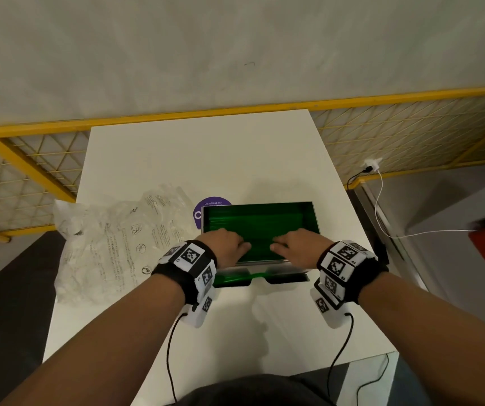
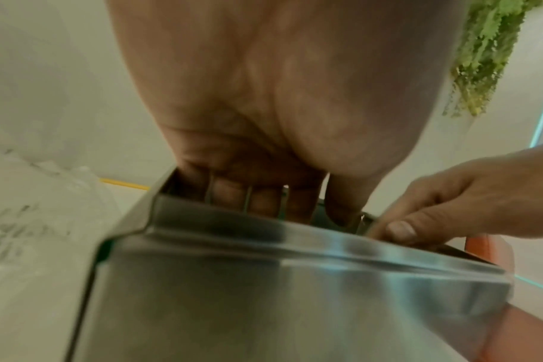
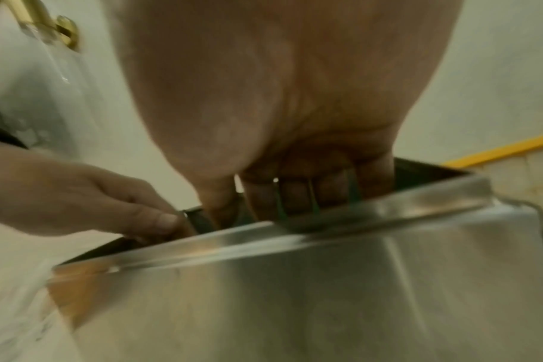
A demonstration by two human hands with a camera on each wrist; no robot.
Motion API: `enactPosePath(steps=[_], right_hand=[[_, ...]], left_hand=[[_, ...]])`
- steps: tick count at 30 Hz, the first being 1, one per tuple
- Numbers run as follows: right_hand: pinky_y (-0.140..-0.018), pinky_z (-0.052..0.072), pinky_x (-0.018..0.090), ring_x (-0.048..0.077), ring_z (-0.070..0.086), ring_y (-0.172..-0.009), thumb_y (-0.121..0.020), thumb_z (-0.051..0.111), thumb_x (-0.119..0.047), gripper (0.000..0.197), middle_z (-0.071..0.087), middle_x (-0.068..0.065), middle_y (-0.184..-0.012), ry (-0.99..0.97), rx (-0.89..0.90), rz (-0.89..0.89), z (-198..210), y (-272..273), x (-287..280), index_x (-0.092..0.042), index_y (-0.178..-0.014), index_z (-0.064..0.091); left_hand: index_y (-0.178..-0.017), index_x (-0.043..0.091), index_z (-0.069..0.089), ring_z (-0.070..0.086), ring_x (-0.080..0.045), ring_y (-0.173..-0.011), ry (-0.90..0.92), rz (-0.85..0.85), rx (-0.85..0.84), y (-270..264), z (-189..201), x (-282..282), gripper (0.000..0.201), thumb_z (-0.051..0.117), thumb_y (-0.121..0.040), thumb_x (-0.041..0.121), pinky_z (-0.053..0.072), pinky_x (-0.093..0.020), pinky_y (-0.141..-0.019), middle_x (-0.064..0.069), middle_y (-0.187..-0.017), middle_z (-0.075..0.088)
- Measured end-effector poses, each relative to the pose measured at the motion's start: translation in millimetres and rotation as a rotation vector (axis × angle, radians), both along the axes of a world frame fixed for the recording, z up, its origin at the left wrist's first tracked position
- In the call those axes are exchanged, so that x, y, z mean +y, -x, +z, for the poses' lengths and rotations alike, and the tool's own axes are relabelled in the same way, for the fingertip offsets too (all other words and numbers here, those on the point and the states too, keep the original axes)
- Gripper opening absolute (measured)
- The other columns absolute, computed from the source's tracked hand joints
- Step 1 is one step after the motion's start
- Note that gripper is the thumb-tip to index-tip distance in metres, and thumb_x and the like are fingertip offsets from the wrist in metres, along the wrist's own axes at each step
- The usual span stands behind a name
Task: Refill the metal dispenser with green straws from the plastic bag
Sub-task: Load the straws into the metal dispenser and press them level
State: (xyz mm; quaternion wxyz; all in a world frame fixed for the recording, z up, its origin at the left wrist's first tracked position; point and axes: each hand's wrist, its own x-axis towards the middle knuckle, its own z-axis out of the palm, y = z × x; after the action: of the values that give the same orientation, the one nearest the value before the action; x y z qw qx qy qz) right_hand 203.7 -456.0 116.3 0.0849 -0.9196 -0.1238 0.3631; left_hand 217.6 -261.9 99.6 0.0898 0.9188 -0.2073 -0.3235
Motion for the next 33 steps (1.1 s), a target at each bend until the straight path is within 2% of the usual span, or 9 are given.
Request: enactPosePath(steps=[3, 6, 11, 15, 19, 21, 25, 28, 33], right_hand=[[-0.08, 0.047, 0.032, 0.019, 0.054, -0.091, -0.097, 0.043, -0.033, 0.028, 0.056, 0.003, -0.104, -0.105, -0.346, 0.022, 10.5, 17.5, 6.7, -0.013, -0.108, 0.058], [-0.069, 0.045, 0.032, 0.018, 0.051, -0.078, -0.096, 0.041, -0.032, 0.024, 0.056, 0.001, -0.092, -0.159, -0.29, 0.141, 7.1, 48.4, 22.3, -0.015, -0.096, 0.057], [-0.087, 0.049, 0.037, 0.03, 0.059, -0.105, -0.095, 0.041, -0.029, 0.031, 0.06, 0.011, -0.119, 0.059, 0.004, 0.186, -50.4, 65.8, 26.7, -0.013, -0.118, 0.054], [-0.1, 0.044, 0.039, 0.033, 0.053, -0.119, -0.092, 0.045, -0.025, 0.047, 0.052, 0.014, -0.135, 0.056, 0.1, 0.048, -83.5, 63.2, 29.9, -0.019, -0.139, 0.04], [-0.099, 0.046, 0.038, 0.032, 0.052, -0.12, -0.091, 0.047, -0.026, 0.061, 0.048, 0.012, -0.14, -0.009, 0.076, -0.074, -98.6, 66.3, 38.4, -0.028, -0.147, 0.023], [-0.097, 0.046, 0.037, 0.032, 0.052, -0.12, -0.091, 0.048, -0.027, 0.064, 0.047, 0.013, -0.141, -0.034, 0.067, -0.125, -103.7, 68.2, 40.6, -0.027, -0.148, 0.019], [-0.101, 0.04, 0.035, 0.031, 0.046, -0.127, -0.092, 0.049, -0.029, 0.063, 0.043, 0.014, -0.144, -0.067, 0.065, -0.193, -106.8, 68.1, 43.2, -0.016, -0.148, 0.021], [-0.098, 0.041, 0.034, 0.03, 0.049, -0.124, -0.093, 0.047, -0.026, 0.063, 0.045, 0.015, -0.142, -0.085, 0.067, -0.184, -104.5, 70.2, 45.3, -0.015, -0.148, 0.02], [-0.1, 0.042, 0.035, 0.029, 0.05, -0.123, -0.094, 0.046, -0.026, 0.052, 0.049, 0.013, -0.139, -0.096, 0.067, -0.186, -102.0, 78.3, 36.3, -0.018, -0.143, 0.034]], left_hand=[[-0.124, 0.016, 0.056, 0.06, -0.027, -0.105, 0.182, 0.075, -0.113, 0.5, -4.1, 11.5, 0.039, 0.035, -0.099, 0.037, 0.048, -0.038, -0.09, -0.009, -0.116, 0.064], [-0.135, 0.016, 0.048, 0.054, -0.026, -0.117, 0.17, -0.007, -0.123, 2.5, -11.0, 24.7, 0.042, 0.037, -0.099, 0.035, 0.042, -0.036, -0.098, -0.007, -0.128, 0.059], [-0.13, 0.019, 0.052, 0.055, -0.018, -0.115, 0.073, -0.134, -0.13, 13.4, -17.1, 24.8, 0.043, 0.024, -0.102, 0.034, 0.014, -0.029, -0.11, -0.001, -0.119, 0.065], [-0.129, 0.022, 0.052, 0.056, -0.017, -0.111, 0.066, -0.108, -0.16, 18.1, -19.0, 22.1, 0.045, 0.02, -0.102, 0.037, 0.016, -0.029, -0.106, 0.001, -0.115, 0.067], [-0.129, 0.024, 0.052, 0.057, -0.016, -0.107, 0.09, -0.082, -0.165, 20.0, -19.2, 22.6, 0.044, 0.019, -0.102, 0.037, 0.017, -0.027, -0.1, 0.002, -0.115, 0.067], [-0.134, 0.025, 0.047, 0.053, -0.015, -0.115, 0.087, -0.09, -0.176, 21.4, -18.7, 22.5, 0.044, 0.019, -0.102, 0.037, 0.018, -0.027, -0.1, 0.003, -0.128, 0.06], [-0.145, 0.027, 0.028, 0.028, -0.013, -0.139, 0.034, -0.124, -0.199, 22.2, -17.7, 22.7, 0.046, 0.019, -0.102, 0.037, 0.018, -0.03, -0.106, 0.0, -0.154, 0.028], [-0.145, 0.027, 0.028, 0.027, -0.013, -0.14, 0.029, -0.117, -0.201, 22.4, -19.2, 23.3, 0.046, 0.02, -0.102, 0.037, 0.017, -0.03, -0.107, 0.0, -0.155, 0.027], [-0.144, 0.027, 0.032, 0.029, -0.013, -0.139, 0.041, -0.104, -0.209, 21.2, -22.7, 22.6, 0.045, 0.021, -0.102, 0.037, 0.017, -0.03, -0.107, 0.001, -0.154, 0.029]])
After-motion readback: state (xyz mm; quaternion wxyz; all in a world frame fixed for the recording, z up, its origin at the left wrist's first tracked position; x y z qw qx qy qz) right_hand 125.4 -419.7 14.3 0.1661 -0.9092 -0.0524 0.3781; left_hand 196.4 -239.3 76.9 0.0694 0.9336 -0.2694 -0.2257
